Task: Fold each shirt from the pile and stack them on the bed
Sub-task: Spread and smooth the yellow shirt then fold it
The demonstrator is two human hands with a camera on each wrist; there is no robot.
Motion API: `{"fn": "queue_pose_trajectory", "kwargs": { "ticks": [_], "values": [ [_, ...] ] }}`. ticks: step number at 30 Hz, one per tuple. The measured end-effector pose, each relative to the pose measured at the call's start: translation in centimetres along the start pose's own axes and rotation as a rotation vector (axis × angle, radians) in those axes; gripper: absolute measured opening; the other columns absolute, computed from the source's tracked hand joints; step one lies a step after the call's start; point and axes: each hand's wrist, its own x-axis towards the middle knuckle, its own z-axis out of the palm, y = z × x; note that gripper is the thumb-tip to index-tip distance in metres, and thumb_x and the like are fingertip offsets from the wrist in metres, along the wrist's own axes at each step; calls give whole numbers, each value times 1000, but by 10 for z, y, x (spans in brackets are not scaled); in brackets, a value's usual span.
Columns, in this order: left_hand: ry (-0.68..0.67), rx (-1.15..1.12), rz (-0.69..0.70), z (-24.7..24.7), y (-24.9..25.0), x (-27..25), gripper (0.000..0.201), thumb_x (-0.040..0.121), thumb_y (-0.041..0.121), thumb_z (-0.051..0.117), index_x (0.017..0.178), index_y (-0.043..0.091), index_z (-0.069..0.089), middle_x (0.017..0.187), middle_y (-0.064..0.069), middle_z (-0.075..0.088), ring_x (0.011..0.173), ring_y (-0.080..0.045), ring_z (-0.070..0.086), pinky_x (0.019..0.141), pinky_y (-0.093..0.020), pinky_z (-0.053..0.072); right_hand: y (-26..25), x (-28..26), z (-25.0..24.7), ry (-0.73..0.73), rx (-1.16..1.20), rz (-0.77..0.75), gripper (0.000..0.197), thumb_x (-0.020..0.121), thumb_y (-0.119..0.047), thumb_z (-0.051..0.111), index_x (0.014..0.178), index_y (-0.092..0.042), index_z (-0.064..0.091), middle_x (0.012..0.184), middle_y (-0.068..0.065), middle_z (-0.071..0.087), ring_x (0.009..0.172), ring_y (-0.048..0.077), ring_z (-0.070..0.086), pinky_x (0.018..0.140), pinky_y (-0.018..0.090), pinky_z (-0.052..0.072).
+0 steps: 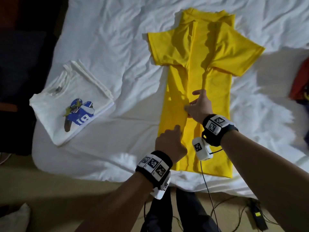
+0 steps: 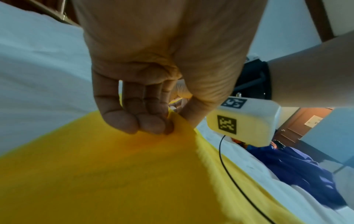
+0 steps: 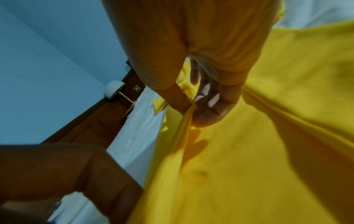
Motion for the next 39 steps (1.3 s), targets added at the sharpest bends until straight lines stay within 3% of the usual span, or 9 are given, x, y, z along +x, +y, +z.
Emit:
{"fn": "queue_pose_trajectory", "kwargs": {
  "ticks": [4,7,11,17,22,26,29,33,39],
  "values": [
    [-102,-107,-2,22,-5,7,44,85,15,64,126,19,50,111,-14,63,105,-38,61,77,-39,46,10,2,-2,-77,8,152,50,91,-35,76,128,-15,49,100,9,68,68,20,71,46,29,57],
    [-105,-128,19,32,-13,10,47,87,18,68,130,18,50,108,-15,65,103,-36,62,75,-36,43,8,11,1,-54,45,194,44,90,-44,76,118,-13,60,83,5,72,63,20,72,65,38,64],
    [-75,-106,66,39,-18,12,44,89,23,70,128,20,49,103,-12,67,100,-33,64,84,-42,53,-2,27,3,-68,204,295,47,83,-53,79,99,-9,70,94,6,74,82,24,73,72,42,64],
    [-43,-97,93,41,-22,15,42,88,20,70,126,20,52,96,-7,71,90,-27,68,79,-40,58,-17,51,3,6,335,326,36,85,-32,82,106,-7,67,106,9,70,98,28,68,80,44,61],
    [-88,-113,124,40,-22,17,32,95,31,64,125,19,58,100,-9,72,98,-29,65,85,-37,50,-10,51,2,207,-1,137,42,87,-29,76,124,-13,62,117,11,66,98,28,65,76,40,56],
    [125,-109,245,26,-32,22,37,94,26,38,102,10,70,96,-16,70,94,-40,63,72,-42,44,12,10,11,218,-487,-327,56,98,-25,60,148,-10,40,153,16,38,140,37,35,109,52,38],
    [265,207,329,31,-61,31,41,93,23,45,124,7,67,142,-19,56,132,-42,51,96,-52,48,46,-31,27,13,-827,-611,60,106,-32,38,160,-11,24,170,10,12,157,32,1,125,55,15],
    [165,490,288,42,-112,39,72,102,49,49,158,7,33,168,-13,24,153,-38,27,113,-69,32,99,-50,31,-73,-1033,-570,67,104,-41,22,161,-8,19,170,11,5,157,34,-1,124,60,6],
    [236,415,330,28,-85,45,66,105,44,29,163,12,23,170,-18,10,156,-40,12,121,-64,14,84,-56,32,-44,-964,-625,69,107,-51,18,163,-15,0,170,11,-12,156,31,-16,125,54,-4]
  ]
}}
